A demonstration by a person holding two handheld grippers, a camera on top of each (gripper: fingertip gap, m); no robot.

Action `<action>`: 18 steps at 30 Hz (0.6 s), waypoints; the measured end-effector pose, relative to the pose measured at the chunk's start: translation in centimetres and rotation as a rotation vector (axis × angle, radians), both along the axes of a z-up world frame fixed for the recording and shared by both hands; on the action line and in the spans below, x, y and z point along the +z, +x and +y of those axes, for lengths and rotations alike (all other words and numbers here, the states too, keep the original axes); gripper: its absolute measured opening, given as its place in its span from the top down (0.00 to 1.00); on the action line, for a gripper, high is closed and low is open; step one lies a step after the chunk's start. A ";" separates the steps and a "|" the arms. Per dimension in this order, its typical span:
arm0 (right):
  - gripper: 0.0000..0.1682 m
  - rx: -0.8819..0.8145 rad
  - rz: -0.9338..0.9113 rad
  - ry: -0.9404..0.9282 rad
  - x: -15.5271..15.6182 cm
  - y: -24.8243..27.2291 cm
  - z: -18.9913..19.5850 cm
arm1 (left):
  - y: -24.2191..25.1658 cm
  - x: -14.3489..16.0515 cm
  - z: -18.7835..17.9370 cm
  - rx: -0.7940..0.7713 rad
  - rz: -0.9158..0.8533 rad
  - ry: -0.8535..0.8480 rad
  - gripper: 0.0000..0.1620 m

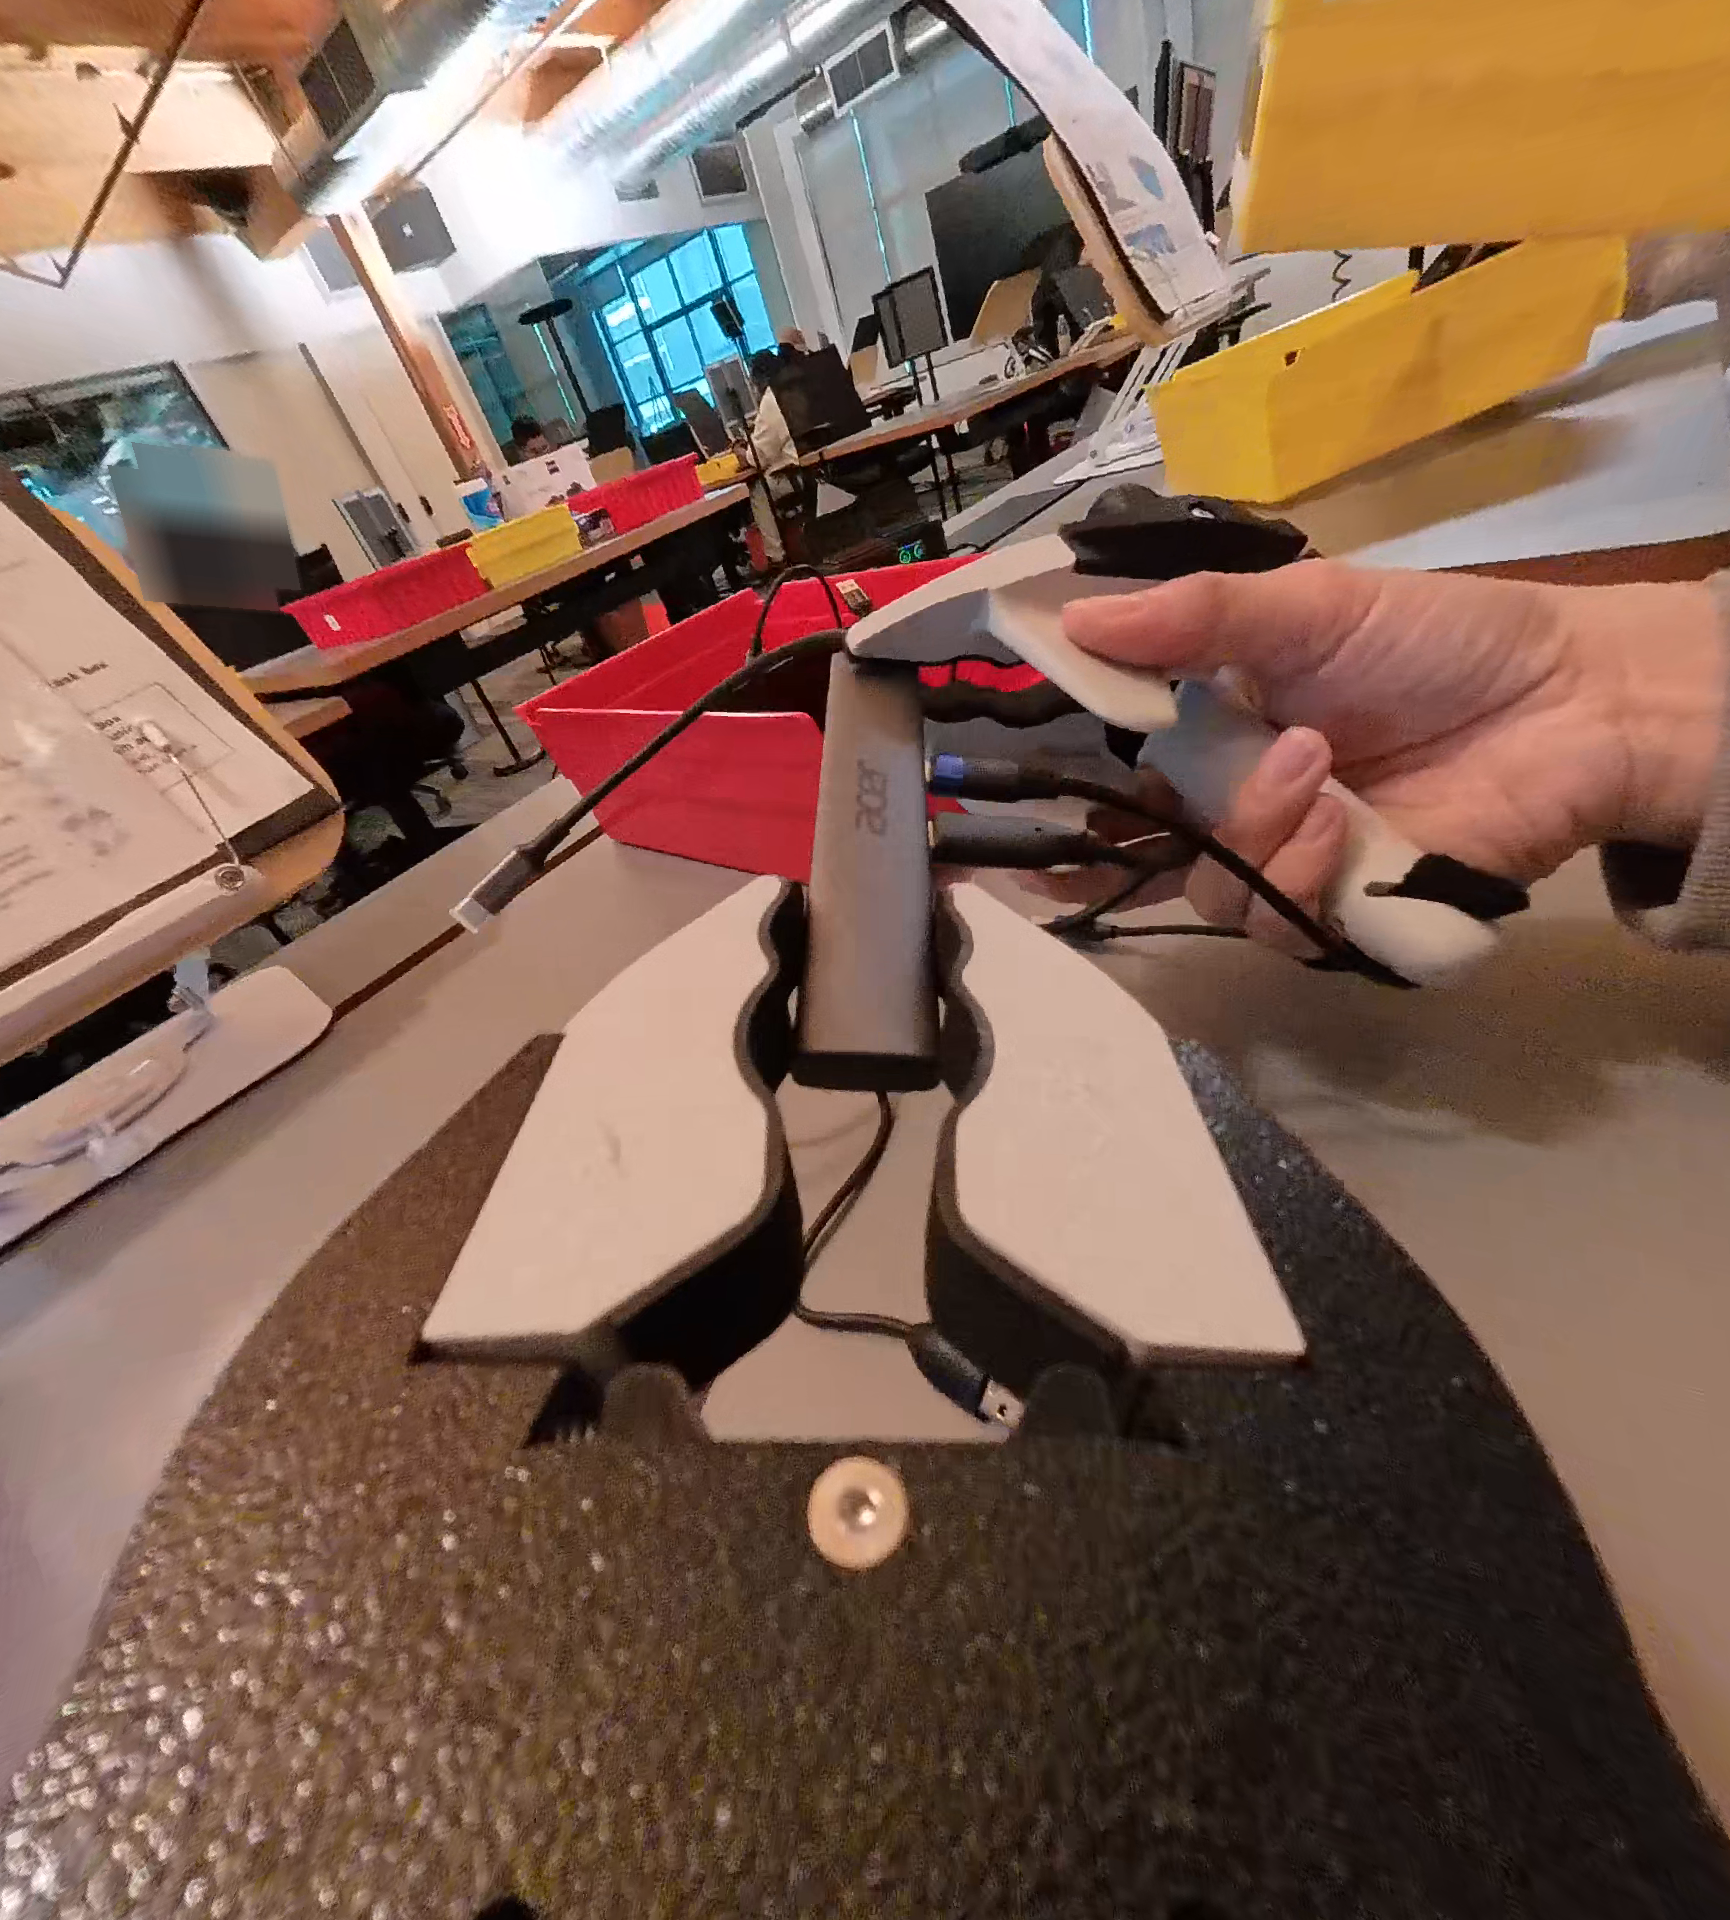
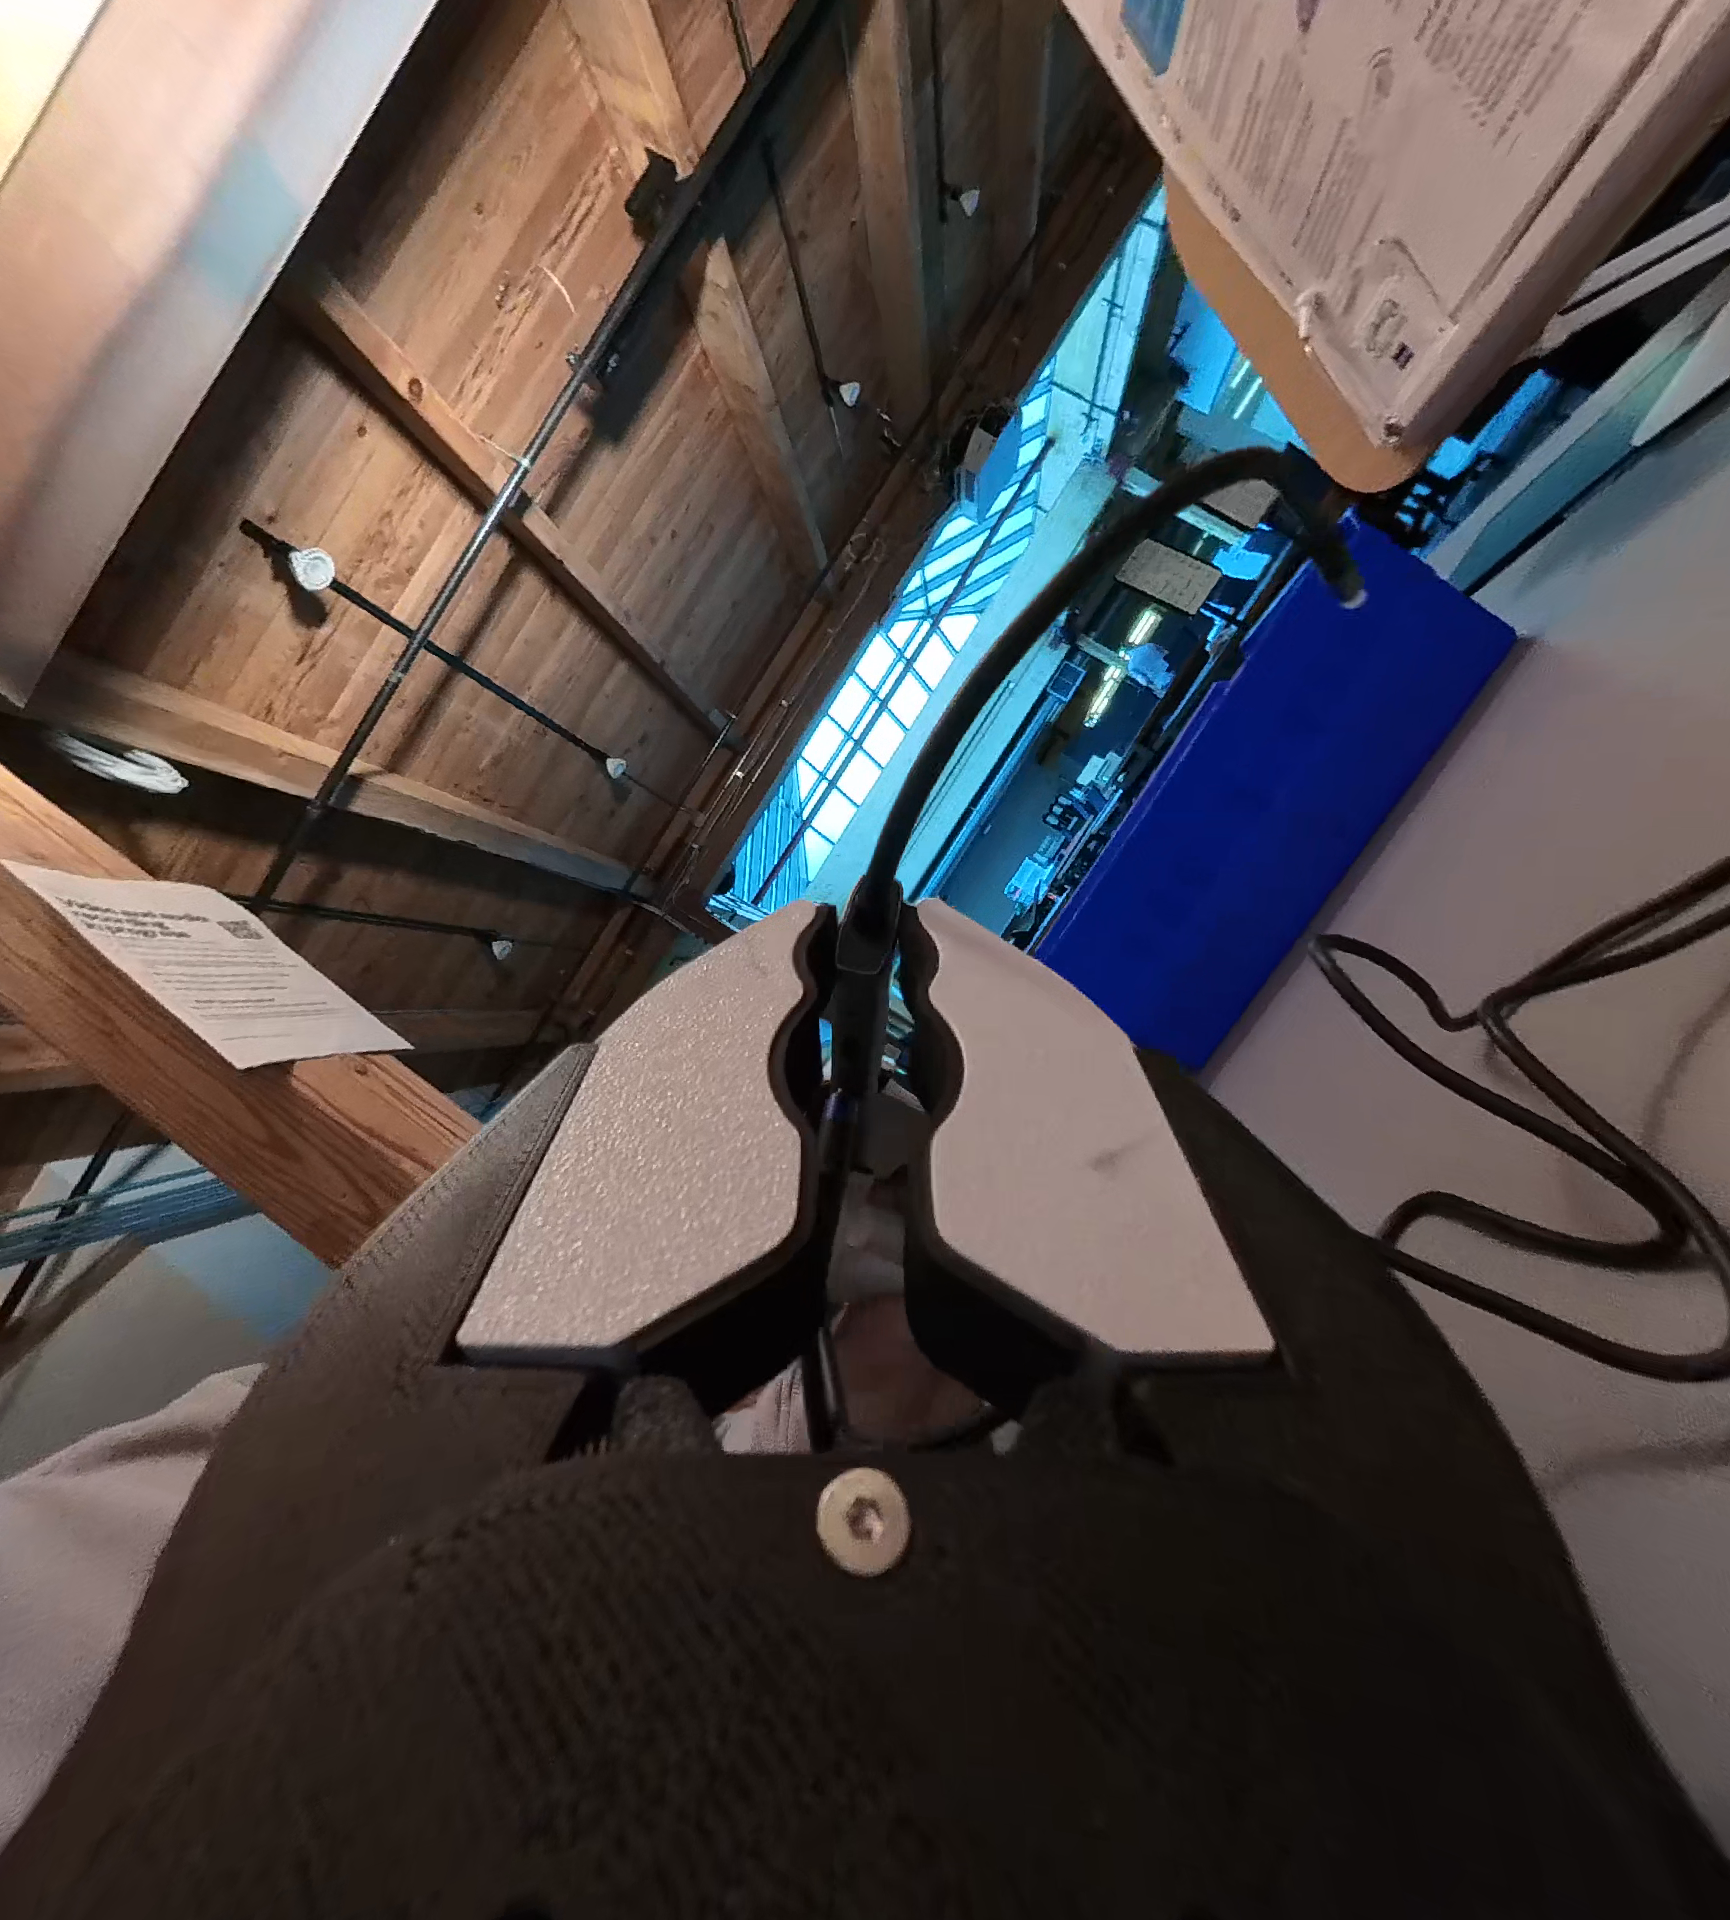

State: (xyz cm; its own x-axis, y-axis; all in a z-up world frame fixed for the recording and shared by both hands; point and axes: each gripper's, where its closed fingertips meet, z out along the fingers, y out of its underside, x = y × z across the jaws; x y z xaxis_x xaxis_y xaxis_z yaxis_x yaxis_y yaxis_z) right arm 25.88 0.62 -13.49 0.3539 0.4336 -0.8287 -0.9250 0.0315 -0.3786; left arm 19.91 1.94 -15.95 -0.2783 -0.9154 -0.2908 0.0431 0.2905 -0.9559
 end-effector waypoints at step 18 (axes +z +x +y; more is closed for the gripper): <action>0.83 -0.477 -1.297 -0.409 -1.6 -6.2 4.9 | 0.3 -0.9 6.7 0.252 0.007 -0.216 0.85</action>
State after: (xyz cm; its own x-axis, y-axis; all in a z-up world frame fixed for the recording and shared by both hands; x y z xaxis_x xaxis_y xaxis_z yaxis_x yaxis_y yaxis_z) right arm 19.70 5.52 -15.09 0.9811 -0.1240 0.1488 0.1395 -0.0802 -0.9870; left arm 20.20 8.63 -16.81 -0.0366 -0.9960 -0.0816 -0.0111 0.0820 -0.9966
